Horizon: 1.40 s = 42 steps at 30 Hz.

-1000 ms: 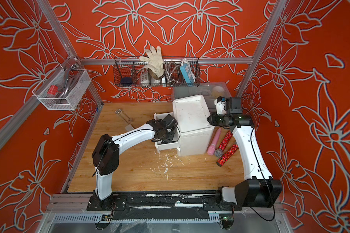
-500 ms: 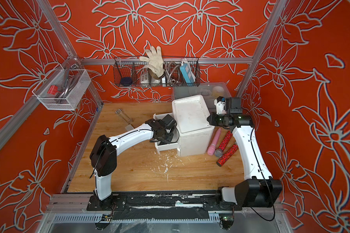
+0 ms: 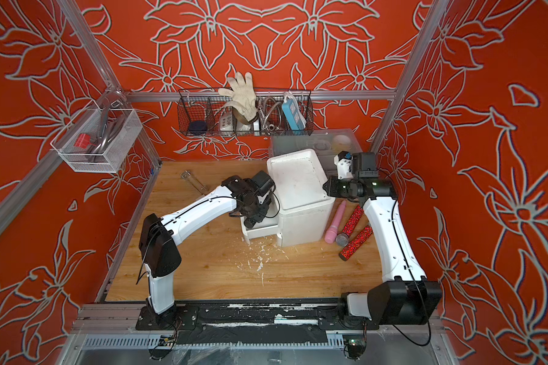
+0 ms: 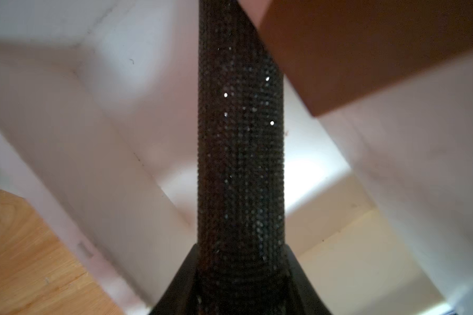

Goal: Take the microphone out of the drawer
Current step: Pick up the microphone from the drawer.

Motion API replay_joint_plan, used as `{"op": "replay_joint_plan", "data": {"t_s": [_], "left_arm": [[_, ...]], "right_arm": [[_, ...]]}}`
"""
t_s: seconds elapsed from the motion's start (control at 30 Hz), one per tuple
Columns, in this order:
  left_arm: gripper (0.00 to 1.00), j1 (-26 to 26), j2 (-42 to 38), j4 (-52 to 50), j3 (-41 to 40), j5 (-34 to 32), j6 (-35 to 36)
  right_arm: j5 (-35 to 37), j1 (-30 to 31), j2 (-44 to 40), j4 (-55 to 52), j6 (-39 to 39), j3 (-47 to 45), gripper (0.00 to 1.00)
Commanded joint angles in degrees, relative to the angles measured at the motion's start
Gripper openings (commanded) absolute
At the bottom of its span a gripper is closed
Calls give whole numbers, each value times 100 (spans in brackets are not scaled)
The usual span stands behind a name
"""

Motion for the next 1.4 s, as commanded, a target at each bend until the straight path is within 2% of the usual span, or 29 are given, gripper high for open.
{"op": "replay_joint_plan", "data": {"t_s": [0.0,0.17,0.53,0.9,1.2,1.37], "left_arm": [[10,5,31,-298,636,-135,415],[10,4,283,-824,1135,-135,658],[11,10,-347,-913,594,-297,693],[11,47,-616,-1155,311,-512,669],[10,246,-1608,-577,-174,-407,415],[9,620,-2281,-193,-771,-484,316]], "right_arm": [[-378,61,51,-70,348,61,6],[-405,68,94,-25,392,36,6],[-267,79,162,-96,358,114,5],[-302,79,166,-48,376,34,5],[-239,79,117,-59,357,12,2],[-251,79,113,-66,358,31,0]]}}
